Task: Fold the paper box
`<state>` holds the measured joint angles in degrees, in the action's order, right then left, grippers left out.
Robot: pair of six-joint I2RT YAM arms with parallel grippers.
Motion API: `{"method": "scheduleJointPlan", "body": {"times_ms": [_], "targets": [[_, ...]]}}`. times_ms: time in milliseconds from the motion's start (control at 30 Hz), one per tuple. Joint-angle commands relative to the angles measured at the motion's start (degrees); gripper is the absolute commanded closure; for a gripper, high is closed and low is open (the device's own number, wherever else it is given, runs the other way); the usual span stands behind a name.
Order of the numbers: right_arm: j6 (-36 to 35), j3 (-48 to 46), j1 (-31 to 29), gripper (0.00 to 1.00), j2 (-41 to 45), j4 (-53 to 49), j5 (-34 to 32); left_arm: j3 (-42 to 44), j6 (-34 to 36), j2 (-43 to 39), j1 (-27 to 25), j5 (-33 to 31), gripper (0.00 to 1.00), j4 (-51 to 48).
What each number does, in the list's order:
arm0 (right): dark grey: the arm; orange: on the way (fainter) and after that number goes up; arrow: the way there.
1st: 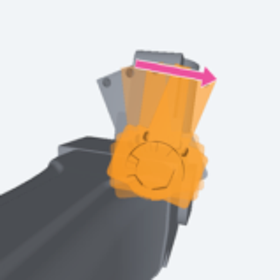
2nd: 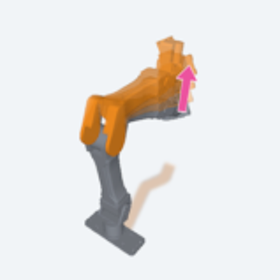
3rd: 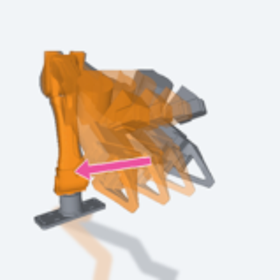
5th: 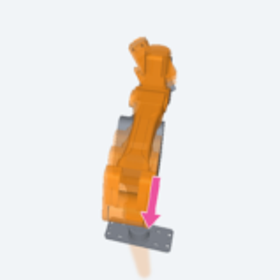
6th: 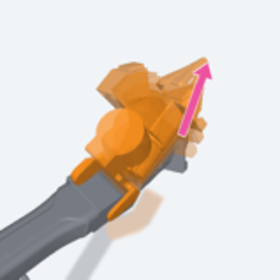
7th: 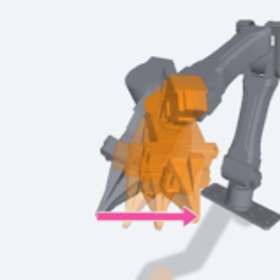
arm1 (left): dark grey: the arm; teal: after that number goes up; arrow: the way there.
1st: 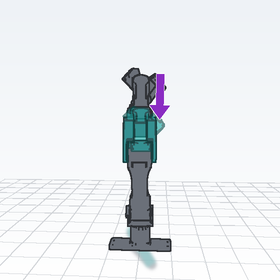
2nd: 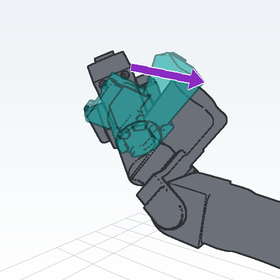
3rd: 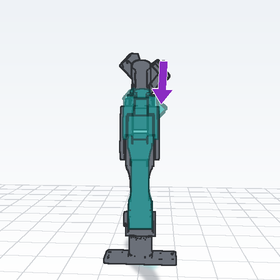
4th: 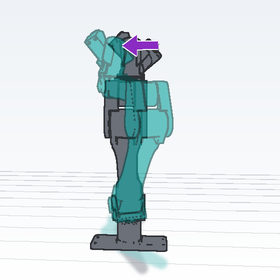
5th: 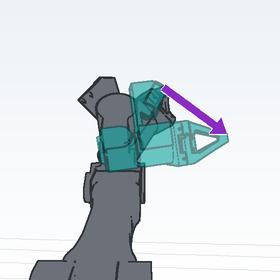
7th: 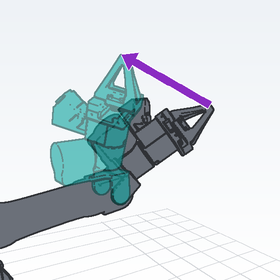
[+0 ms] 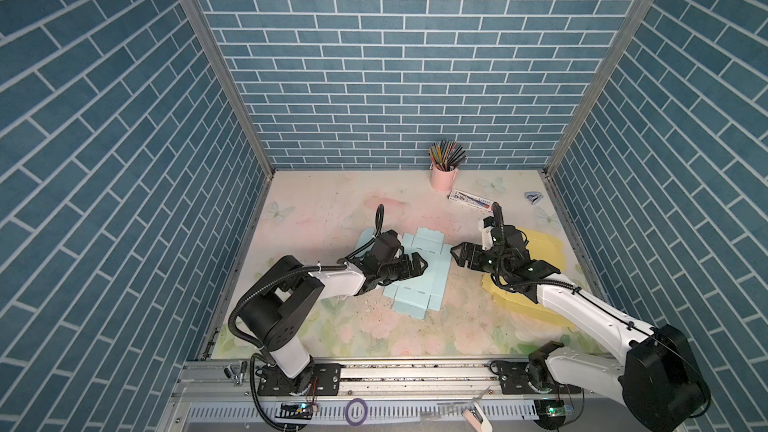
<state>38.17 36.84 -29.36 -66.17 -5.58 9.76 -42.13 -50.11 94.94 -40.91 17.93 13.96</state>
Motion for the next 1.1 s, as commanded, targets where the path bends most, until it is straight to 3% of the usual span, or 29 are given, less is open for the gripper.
{"method": "scheduleJointPlan", "body": {"times_ms": [0, 100, 267, 400, 733, 1067], "targets": [[1.91, -1.29, -0.3, 0.14, -0.23, 0.96, -0.18, -1.57, 4.76, -3.77, -0.05, -1.54, 0.01, -9.49], [-0.29, -0.29, -1.52, 0.15, -2.2, -0.54, -1.28, -3.29, 11.44, -7.66, 1.01, -3.81, 0.01, -16.11], [-1.11, 2.13, -3.37, 0.15, -5.57, -1.72, -1.62, -2.84, 16.46, -11.71, 10.9, -0.29, 0.01, -20.31], [0.0, 2.54, -4.54, 0.13, -7.26, -0.5, -2.2, -5.56, 19.87, -9.34, 15.99, -0.07, 0.01, -24.57], [2.39, 3.5, -7.02, 0.05, -9.94, 0.75, -3.34, -5.88, 18.74, 0.77, 16.15, 0.83, 0.01, -19.6], [2.27, 2.8, -7.07, 0.06, -9.32, 0.97, -4.05, 1.51, 14.33, -1.97, 14.26, 0.53, 0.01, -15.05]]}}
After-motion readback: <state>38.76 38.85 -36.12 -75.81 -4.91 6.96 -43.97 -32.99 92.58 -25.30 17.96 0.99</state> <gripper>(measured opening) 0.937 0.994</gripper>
